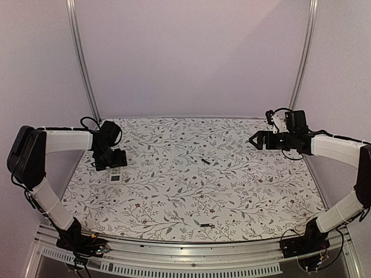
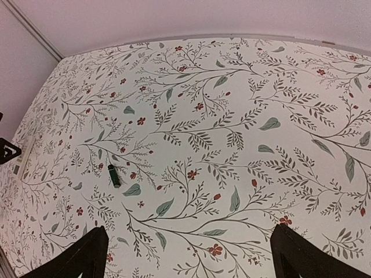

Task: Load the batteries into the remote control
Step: Pick up the remote control from the center of the board, then pass from the left arm to the right

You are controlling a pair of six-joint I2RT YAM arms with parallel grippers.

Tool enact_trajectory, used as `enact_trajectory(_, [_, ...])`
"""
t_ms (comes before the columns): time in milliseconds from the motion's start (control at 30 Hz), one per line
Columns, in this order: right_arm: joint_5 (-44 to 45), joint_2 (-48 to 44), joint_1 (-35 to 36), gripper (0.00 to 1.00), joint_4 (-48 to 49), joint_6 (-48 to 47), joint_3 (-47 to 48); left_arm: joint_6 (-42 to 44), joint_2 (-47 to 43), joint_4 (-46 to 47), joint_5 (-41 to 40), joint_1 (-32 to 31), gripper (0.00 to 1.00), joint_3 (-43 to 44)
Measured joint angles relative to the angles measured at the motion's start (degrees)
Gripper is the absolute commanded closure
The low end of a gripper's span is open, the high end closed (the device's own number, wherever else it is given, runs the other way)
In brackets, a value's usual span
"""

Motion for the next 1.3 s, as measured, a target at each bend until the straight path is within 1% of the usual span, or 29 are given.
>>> enact_trajectory(133, [-0.7, 0.0, 0.0, 0.01, 0.0, 0.0, 0.0, -0.1, 1.9, 0.5, 1.6, 0.2, 0.15, -0.5])
enact_trajectory(267, [-0.8, 0.0, 0.1, 0.01, 0.0, 0.0, 0.0, -0.1, 3.5, 0.8, 2.9, 0.3, 0.20, -1.1])
enact_trajectory(333, [-0.9, 0.0, 0.2, 0.01, 0.0, 0.0, 0.0, -0.1, 4.2, 1.3, 3.3, 0.3, 0.25, -1.2])
enact_trajectory(533, [-1.0, -0.1, 1.3, 0.01, 0.0, -0.7, 0.0, 0.9, 5.8, 2.1, 3.4, -0.1, 0.44, -1.4])
enact_trajectory(633, [-1.0, -0.1, 2.6, 0.01, 0.0, -1.4, 0.0, 1.6, 6.1, 2.2, 3.4, -0.6, 0.49, -1.0])
enact_trajectory(733, [-1.0, -0.2, 4.4, 0.01, -0.4, -2.3, 0.0, 3.4, 7.4, 2.4, 3.8, -2.5, 0.56, 0.5])
enact_trajectory(800, [-0.9, -0.2, 6.0, 0.01, -1.1, -3.2, 0.1, 4.9, 8.5, 2.3, 4.5, -4.4, 0.62, 1.9])
enact_trajectory(967, [0.9, -0.6, 11.6, 0.01, -2.8, -6.8, 0.0, 8.6, 10.9, 1.9, 7.3, -9.4, 0.72, 5.5])
enact_trajectory(1167, [6.1, -3.1, 20.4, 0.01, -3.0, -11.7, -0.4, 11.5, 11.1, 0.6, 15.1, -15.2, 0.80, 8.7])
enact_trajectory(1300, [10.8, -4.5, 27.4, 0.01, -2.9, -15.1, -1.4, 12.3, 11.0, -0.1, 22.1, -17.0, 0.84, 10.7])
